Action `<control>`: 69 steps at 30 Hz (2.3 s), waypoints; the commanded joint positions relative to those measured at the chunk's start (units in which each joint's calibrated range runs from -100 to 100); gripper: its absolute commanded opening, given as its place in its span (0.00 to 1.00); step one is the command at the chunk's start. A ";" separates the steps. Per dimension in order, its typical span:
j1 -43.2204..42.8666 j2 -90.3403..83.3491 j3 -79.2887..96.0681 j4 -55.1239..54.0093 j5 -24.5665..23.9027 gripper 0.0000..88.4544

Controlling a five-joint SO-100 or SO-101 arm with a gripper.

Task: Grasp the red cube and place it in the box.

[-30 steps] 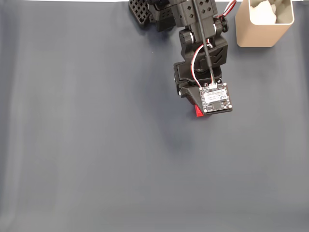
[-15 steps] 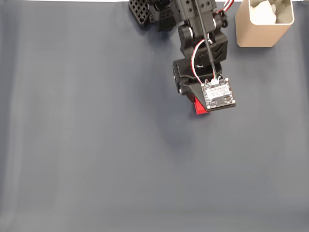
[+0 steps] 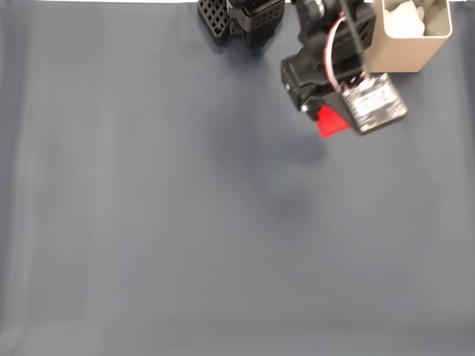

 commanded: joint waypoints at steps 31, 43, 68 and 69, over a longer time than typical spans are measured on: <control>-26.70 -4.09 -23.48 17.35 6.45 0.01; -32.52 -2.71 -22.84 17.02 6.79 0.00; -39.48 -0.80 -19.74 12.42 9.91 0.00; -39.69 -0.80 -19.65 12.34 9.91 0.01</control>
